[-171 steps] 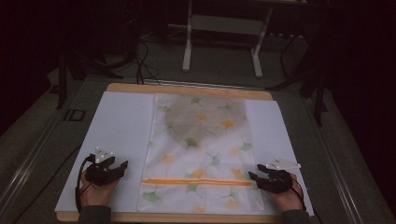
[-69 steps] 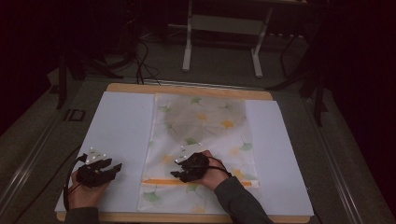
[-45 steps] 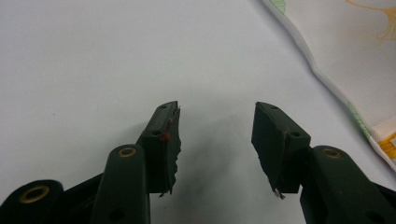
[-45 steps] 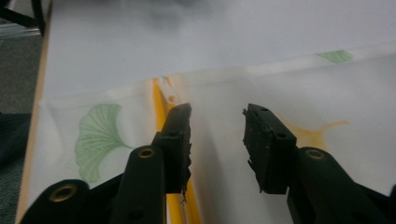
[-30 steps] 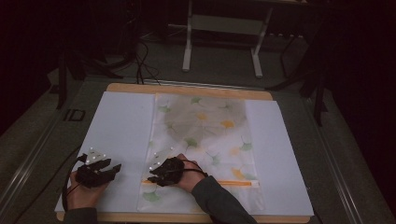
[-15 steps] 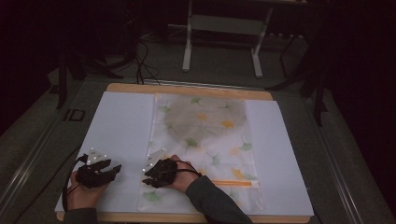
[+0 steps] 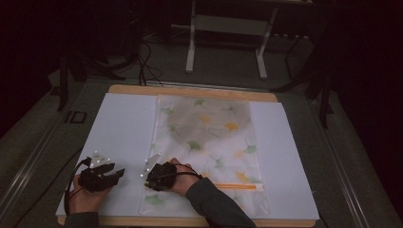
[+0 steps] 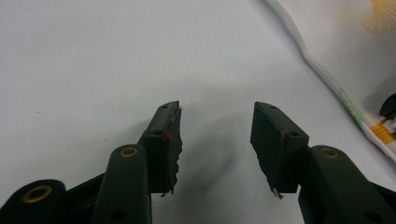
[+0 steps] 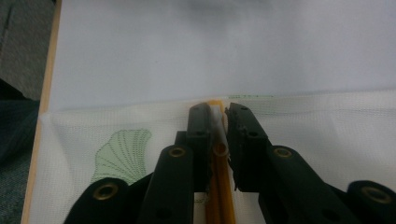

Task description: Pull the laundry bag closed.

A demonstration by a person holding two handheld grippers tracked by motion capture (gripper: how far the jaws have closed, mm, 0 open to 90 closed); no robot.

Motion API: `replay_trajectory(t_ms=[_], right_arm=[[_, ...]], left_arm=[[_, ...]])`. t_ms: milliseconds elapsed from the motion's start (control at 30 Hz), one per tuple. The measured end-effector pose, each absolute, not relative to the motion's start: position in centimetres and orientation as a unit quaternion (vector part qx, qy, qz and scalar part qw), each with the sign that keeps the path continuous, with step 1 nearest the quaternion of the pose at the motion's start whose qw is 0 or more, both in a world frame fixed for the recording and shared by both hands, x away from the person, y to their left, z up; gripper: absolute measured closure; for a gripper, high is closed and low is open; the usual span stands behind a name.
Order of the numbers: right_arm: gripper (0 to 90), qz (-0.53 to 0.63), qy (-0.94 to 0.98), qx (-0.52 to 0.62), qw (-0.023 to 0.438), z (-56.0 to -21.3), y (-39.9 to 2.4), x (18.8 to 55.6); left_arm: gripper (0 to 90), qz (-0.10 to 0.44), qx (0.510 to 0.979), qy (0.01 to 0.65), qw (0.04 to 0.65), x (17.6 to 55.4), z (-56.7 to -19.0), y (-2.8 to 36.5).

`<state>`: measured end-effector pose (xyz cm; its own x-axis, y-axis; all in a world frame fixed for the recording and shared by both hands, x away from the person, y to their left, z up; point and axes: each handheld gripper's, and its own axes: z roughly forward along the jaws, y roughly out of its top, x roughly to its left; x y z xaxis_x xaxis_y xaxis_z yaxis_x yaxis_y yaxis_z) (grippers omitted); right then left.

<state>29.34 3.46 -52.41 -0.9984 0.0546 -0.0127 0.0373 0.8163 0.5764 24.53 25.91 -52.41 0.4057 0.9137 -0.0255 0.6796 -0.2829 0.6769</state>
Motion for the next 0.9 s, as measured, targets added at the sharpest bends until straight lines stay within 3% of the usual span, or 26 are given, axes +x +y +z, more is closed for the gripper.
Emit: replay_trajectory(t_ms=[900], right_arm=[[84.1,0.294,0.955,0.026,0.021,-52.1,2.9,28.8]], left_arm=[[53.5,0.116,0.810,0.472,0.328,23.3,-51.6,23.7]])
